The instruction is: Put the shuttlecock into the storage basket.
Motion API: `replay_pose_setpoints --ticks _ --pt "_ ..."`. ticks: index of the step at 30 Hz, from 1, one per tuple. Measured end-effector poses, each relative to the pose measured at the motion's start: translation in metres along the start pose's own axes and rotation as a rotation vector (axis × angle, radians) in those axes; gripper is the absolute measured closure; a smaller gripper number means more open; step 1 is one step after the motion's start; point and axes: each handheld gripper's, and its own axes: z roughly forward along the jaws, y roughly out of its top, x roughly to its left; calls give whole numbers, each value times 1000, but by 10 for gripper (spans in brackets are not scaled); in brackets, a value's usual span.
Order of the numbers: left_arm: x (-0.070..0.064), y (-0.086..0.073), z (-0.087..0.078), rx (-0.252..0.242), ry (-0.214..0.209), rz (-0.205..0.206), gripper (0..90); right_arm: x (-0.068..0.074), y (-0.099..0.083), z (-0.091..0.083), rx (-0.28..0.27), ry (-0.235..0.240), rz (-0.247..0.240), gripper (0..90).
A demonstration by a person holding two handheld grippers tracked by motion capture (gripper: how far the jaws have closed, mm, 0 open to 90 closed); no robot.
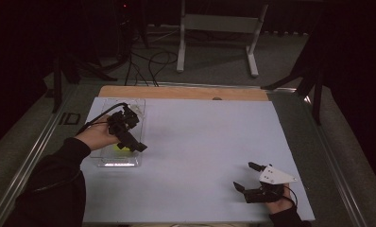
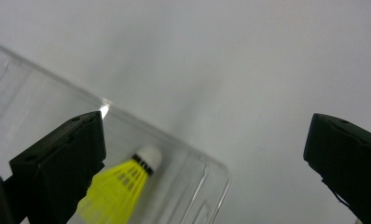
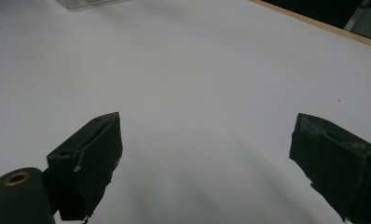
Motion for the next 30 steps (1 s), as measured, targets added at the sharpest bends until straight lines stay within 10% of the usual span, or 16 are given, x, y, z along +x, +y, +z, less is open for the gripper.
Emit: replay_pose_setpoints --ticks 30 --pt "-38 30 46 -149 -82 8 0 1 1 -1 -4 3 0 92"
